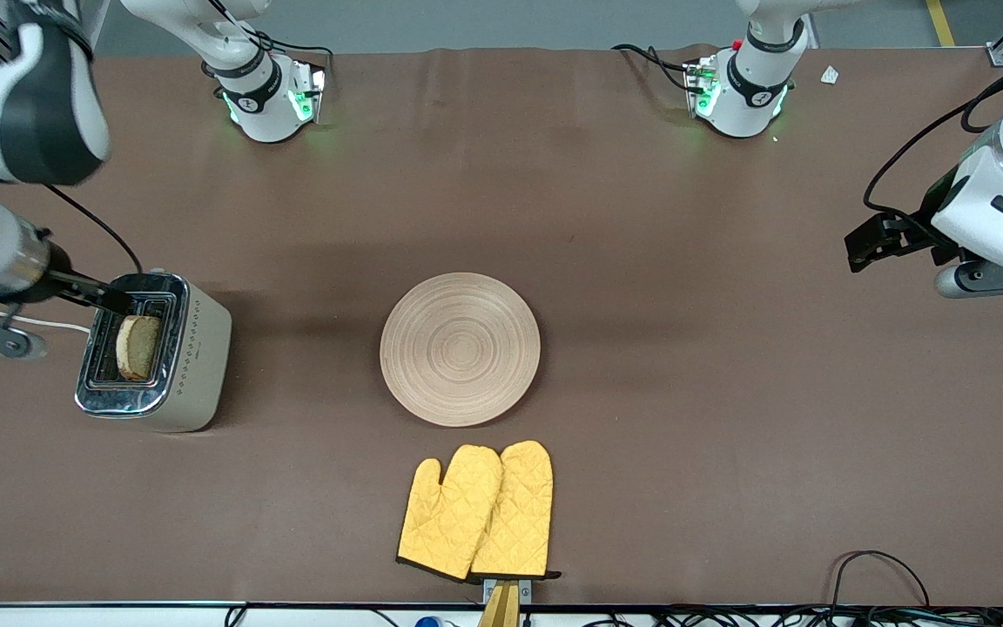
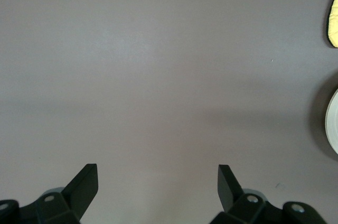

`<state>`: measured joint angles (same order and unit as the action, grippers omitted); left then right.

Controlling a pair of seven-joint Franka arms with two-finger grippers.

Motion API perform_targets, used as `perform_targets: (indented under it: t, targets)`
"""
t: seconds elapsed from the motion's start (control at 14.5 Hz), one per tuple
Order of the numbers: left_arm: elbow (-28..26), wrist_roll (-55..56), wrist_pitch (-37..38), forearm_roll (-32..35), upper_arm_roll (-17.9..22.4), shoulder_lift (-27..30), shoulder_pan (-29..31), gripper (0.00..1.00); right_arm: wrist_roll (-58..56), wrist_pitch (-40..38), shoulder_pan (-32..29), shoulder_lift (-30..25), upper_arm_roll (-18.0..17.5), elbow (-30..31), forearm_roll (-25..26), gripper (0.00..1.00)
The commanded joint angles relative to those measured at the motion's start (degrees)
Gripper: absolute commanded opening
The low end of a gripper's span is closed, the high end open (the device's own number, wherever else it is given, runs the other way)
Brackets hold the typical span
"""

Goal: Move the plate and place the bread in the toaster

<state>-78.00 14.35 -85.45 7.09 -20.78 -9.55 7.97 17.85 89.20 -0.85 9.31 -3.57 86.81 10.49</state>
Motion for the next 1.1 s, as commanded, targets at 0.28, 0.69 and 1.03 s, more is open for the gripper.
perform_targets:
  t: [0.28, 0.69, 1.03]
  targets:
    - [0.2, -3.8, 1.0, -0.8, -0.1, 1.8, 0.4, 1.00, -12.2, -8.1, -5.3, -12.2, -0.7, 2.0, -8.8, 1.00]
    - [0.2, -4.4, 2.7, -1.1, -0.5, 2.1, 0.4, 1.00, -12.2, -6.2, -4.7, -14.3, -0.7, 5.4, -10.7, 1.00]
    - [-2.5, -7.1, 4.0, -3.8, 6.9, 6.1, -6.0, 1.00, -13.0, -6.7, -6.7, -14.1, -0.4, 5.5, -13.3, 1.00]
